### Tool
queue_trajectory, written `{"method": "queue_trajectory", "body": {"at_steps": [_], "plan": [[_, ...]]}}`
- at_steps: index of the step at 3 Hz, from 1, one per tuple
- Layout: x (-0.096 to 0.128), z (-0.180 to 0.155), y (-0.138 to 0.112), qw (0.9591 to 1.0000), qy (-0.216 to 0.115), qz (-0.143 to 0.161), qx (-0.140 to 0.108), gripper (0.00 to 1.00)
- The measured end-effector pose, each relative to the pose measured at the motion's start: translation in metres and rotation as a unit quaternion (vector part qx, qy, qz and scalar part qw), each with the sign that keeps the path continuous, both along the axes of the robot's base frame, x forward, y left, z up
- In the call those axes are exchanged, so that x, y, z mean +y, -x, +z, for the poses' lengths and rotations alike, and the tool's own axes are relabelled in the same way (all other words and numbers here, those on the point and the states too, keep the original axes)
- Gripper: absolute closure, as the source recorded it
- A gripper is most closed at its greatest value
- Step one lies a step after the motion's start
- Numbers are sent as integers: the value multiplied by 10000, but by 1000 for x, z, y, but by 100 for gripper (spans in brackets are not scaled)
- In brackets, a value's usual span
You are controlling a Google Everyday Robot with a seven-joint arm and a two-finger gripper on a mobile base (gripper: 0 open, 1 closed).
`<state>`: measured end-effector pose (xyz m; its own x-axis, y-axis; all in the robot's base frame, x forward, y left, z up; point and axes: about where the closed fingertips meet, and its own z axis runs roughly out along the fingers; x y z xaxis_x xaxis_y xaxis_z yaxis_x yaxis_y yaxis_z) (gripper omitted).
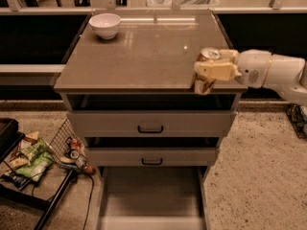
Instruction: Pick orange can from bottom drawer and place on counter
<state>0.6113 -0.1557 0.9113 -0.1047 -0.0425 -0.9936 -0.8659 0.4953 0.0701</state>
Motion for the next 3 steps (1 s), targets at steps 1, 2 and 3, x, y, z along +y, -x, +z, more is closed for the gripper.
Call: {"method": "queue_trajectory", "body": {"at_steps": [1,2,3], "plan": [[-7,45,-58,9964,-58,-826,-170,100],[-9,49,-114,9876,137,-1536,-305,100],[-5,38,-161,9765,485,-2057,-416,100]]}}
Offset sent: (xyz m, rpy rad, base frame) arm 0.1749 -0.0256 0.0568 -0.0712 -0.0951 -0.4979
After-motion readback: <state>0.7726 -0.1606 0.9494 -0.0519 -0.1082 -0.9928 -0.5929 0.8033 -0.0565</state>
